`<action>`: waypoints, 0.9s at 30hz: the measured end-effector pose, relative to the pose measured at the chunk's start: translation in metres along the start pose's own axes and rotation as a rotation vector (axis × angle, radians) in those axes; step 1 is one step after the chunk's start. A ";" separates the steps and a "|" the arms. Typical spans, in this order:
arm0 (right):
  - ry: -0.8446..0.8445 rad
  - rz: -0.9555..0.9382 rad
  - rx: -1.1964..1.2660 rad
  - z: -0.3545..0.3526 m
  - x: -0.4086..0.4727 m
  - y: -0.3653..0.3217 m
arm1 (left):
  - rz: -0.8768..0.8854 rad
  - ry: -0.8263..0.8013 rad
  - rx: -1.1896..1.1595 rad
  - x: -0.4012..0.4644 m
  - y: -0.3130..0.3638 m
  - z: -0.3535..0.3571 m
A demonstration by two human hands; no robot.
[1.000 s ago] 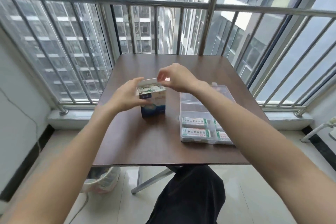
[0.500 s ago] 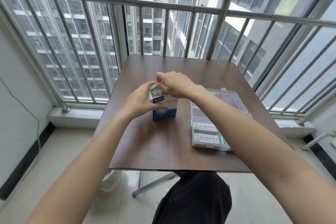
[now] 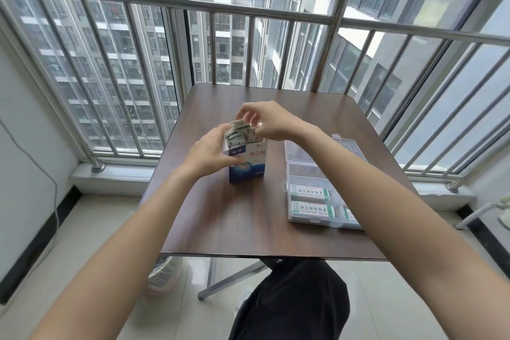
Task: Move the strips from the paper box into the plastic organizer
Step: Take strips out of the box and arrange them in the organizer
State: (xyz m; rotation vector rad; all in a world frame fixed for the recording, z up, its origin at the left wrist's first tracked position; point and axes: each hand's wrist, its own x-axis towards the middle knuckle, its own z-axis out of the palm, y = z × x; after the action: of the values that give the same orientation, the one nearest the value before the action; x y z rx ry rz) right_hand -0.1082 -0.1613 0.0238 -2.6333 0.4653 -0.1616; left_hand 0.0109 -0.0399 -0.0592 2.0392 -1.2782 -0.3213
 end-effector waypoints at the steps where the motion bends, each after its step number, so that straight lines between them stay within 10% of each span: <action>1: -0.035 0.001 0.010 0.000 0.000 0.001 | -0.005 -0.005 -0.005 0.000 0.000 0.000; 14: 0.350 -0.077 0.118 0.004 0.011 0.016 | -0.036 -0.032 0.036 0.000 0.001 -0.002; 20: 0.573 -0.039 0.538 -0.023 -0.007 0.020 | -0.015 -0.093 0.028 -0.001 0.003 -0.008; 27: 0.408 0.048 0.864 -0.034 -0.051 0.031 | 0.188 0.129 -0.195 -0.008 0.070 -0.036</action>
State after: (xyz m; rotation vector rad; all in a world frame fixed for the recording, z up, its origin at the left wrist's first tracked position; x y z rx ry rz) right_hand -0.1713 -0.1835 0.0379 -1.7338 0.4530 -0.7156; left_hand -0.0221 -0.0362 0.0129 1.7337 -1.2941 -0.2137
